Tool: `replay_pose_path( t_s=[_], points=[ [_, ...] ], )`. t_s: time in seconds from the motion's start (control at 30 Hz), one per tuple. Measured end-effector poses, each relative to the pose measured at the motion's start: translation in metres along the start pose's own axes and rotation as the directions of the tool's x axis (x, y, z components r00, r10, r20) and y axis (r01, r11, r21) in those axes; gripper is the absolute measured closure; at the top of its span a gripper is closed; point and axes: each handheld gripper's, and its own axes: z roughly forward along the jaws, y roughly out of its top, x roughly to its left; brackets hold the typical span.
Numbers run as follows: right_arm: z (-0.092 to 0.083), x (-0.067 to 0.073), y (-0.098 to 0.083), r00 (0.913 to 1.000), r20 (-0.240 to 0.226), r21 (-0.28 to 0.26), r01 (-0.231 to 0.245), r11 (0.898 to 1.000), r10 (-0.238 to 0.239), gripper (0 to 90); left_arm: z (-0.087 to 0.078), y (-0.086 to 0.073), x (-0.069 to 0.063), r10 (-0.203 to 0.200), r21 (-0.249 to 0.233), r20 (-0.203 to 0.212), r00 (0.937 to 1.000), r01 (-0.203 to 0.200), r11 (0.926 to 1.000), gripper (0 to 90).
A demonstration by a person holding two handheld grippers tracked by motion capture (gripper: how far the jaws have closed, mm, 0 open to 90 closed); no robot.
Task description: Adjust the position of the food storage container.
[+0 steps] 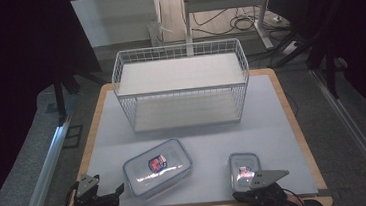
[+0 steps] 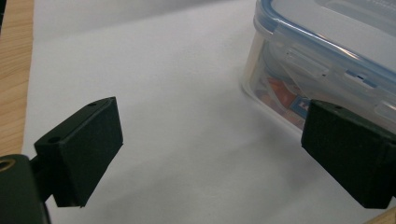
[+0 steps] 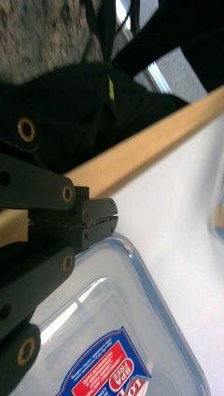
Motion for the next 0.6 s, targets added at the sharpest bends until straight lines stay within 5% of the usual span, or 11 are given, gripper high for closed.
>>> replay_pose_path(
  t_s=[0.4, 0.6],
  points=[
    [0.006, -0.027, 0.016, 0.9967, 0.069, -0.016, -0.041, 0.999, 0.042, 89.8, 0.002, 0.000, -0.002, 0.004, 0.006, 0.010, 0.9999, -0.004, 1.0000, 5.5],
    [0.022, -0.026, 0.039, 0.9960, 0.088, 0.010, 0.012, 1.000, -0.013, 89.8, 0.002, 0.000, -0.002, 0.010, 0.011, 0.013, 0.9999, -0.010, 0.9999, 5.5]
  ],
)
